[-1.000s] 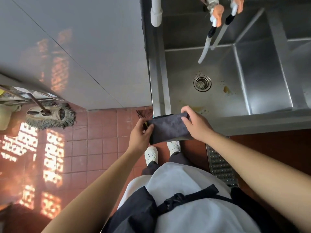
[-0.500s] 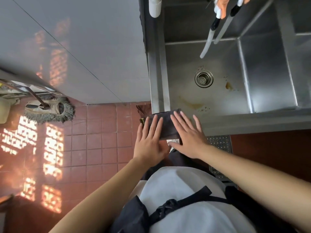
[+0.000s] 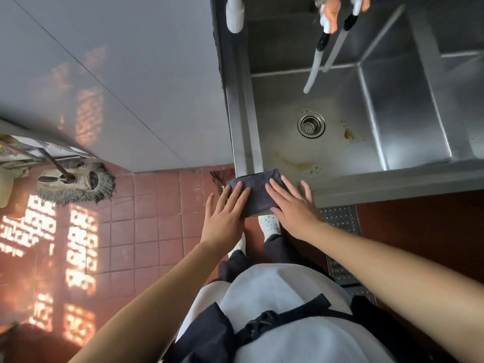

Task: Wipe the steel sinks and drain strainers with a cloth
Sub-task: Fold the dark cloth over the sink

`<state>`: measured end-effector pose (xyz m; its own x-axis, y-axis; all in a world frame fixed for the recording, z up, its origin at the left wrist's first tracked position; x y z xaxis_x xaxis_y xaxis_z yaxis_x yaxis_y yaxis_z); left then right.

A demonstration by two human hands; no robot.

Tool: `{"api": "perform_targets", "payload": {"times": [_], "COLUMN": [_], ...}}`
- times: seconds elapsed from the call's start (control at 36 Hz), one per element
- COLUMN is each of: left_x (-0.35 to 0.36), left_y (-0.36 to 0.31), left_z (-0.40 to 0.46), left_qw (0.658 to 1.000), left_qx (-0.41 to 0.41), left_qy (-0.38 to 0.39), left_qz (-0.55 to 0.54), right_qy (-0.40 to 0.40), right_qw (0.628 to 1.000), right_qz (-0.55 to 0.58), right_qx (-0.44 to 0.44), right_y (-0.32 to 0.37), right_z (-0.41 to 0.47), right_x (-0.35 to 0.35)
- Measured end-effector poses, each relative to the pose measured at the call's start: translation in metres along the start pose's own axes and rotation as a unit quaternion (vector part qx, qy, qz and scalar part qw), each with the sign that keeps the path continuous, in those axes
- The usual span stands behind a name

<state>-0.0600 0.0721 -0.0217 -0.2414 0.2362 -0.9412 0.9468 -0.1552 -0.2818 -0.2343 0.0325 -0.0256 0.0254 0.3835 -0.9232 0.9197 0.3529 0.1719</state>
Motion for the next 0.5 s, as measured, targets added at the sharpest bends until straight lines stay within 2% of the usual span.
{"api": "perform_targets", "payload": {"times": [0.14,0.19,0.25,0.31,0.42,0.5], "left_x": [-0.023,-0.033,-0.045,-0.055,-0.073,-0.091], "left_y": [0.0,-0.002,0.001,0.006,0.018,0.017], "left_z": [-0.007,-0.007,-0.003,0.007,0.035,0.058], "left_qw": [0.995,0.988,0.985,0.989,0.987,0.985], "left_qx": [0.057,0.083,0.092,0.085,0.046,0.046], "left_qy": [-0.082,-0.128,-0.143,-0.104,0.041,0.057], "left_qz": [0.005,-0.009,-0.036,-0.059,-0.148,-0.154], "right_qy": [-0.032,-0.022,0.01,0.048,0.135,0.124], "right_qw": [0.999,1.0,0.999,0.994,0.978,0.978], "right_qz": [-0.022,-0.007,0.033,0.088,0.159,0.168], "right_qx": [0.003,0.016,0.027,0.036,0.018,0.029], "right_y": [0.008,0.008,0.007,0.001,-0.008,-0.015], "right_z": [-0.002,-0.001,0.003,0.007,0.019,0.034], "right_x": [-0.015,-0.019,-0.025,-0.036,-0.067,-0.089]}}
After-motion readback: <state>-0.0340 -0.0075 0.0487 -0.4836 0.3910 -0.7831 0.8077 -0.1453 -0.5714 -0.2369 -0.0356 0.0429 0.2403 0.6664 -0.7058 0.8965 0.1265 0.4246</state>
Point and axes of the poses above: each hand's wrist, its own z-axis towards the middle knuckle, its own x-axis out of the palm, y = z × x, the point moved 6 cm from there along z, towards the middle knuckle, and after that the axes turned 8 degrees about -y, right-handed, at the moved point
